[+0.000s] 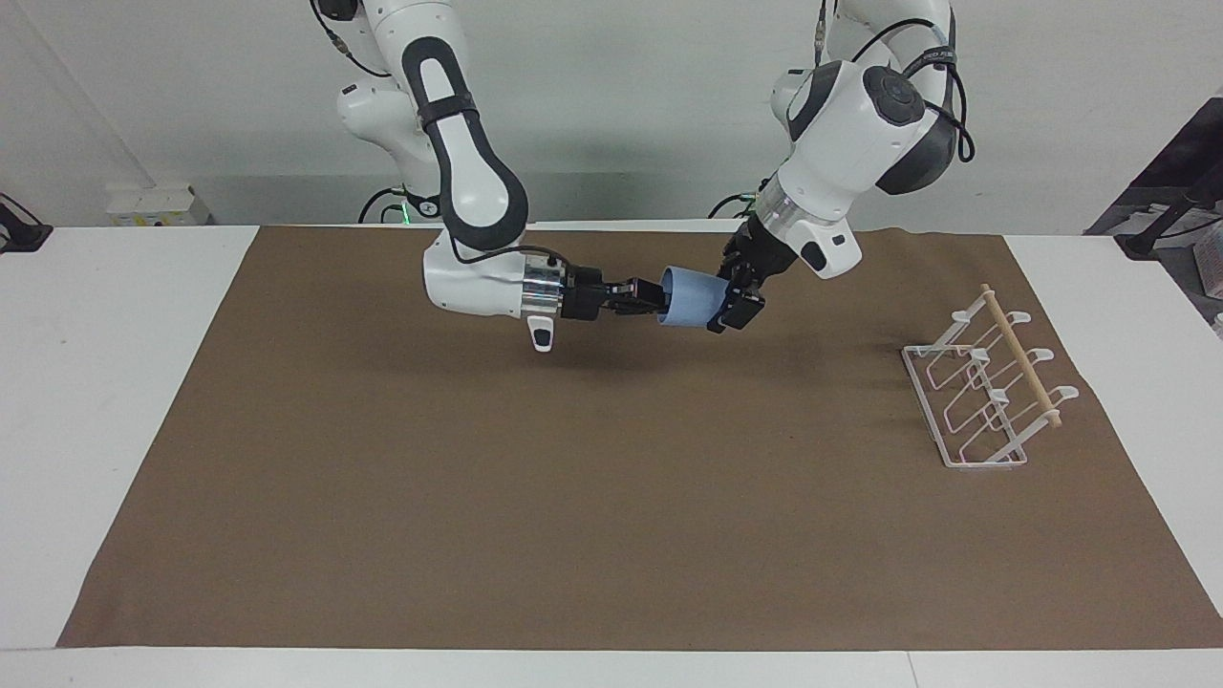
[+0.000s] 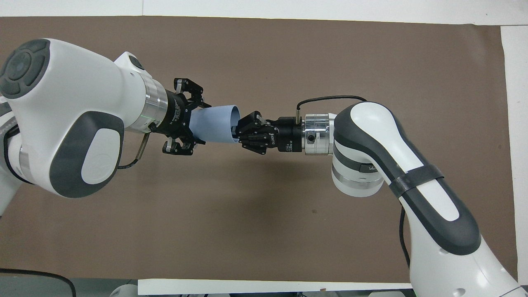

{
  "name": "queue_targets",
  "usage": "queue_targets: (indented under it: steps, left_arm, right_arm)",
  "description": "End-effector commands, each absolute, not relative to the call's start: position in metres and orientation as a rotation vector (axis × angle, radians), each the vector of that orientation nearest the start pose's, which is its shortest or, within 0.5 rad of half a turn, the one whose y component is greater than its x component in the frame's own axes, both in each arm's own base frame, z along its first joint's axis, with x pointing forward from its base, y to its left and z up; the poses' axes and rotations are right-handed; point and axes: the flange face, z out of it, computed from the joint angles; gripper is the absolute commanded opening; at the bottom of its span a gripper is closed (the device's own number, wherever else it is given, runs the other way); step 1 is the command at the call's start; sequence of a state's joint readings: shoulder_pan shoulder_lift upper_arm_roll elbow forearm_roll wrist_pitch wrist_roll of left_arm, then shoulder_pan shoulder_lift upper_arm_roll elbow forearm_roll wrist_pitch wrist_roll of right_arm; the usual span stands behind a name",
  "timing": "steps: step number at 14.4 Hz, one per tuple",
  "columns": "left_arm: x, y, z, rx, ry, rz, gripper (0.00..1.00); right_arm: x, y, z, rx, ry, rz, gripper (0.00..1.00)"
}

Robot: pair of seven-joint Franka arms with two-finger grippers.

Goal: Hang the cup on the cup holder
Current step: 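Close the left gripper on the cup body and open the right gripper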

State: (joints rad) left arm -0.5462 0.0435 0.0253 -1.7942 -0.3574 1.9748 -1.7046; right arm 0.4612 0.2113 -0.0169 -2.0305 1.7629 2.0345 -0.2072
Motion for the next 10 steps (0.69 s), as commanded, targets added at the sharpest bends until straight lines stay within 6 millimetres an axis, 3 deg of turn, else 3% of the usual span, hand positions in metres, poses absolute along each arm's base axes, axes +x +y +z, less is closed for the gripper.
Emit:
queue_targets:
  steps: [1,3,6,7,8,10]
  left_arm:
    - [0.498,-0.316,0.532,-2.69,-2.084,0.43,0.38]
    - [0.498,-0.315,0.532,-2.687,-2.083,0.432,0.28]
    - [0.5,-0.309,0.532,-2.666,-2.093,0.439,0.27]
    - [0.5,-0.309,0.532,-2.664,-2.095,0.439,0.27]
    - [0.501,-0.308,0.533,-2.662,-2.1,0.438,0.27]
    - [0.5,-0.307,0.535,-2.652,-2.102,0.445,0.27]
  right_arm:
    - [0.522,0.31,0.385,-1.68,0.418,0.305,0.0]
    - [0.522,0.311,0.386,-1.68,0.415,0.306,0.0]
    - [0.522,0.31,0.386,-1.695,0.399,0.308,0.03]
    - [0.521,0.31,0.387,-1.72,0.382,0.302,0.35]
    - [0.521,0.309,0.39,-1.727,0.388,0.309,0.94]
    - [0.521,0.303,0.402,-1.749,0.393,0.303,1.0]
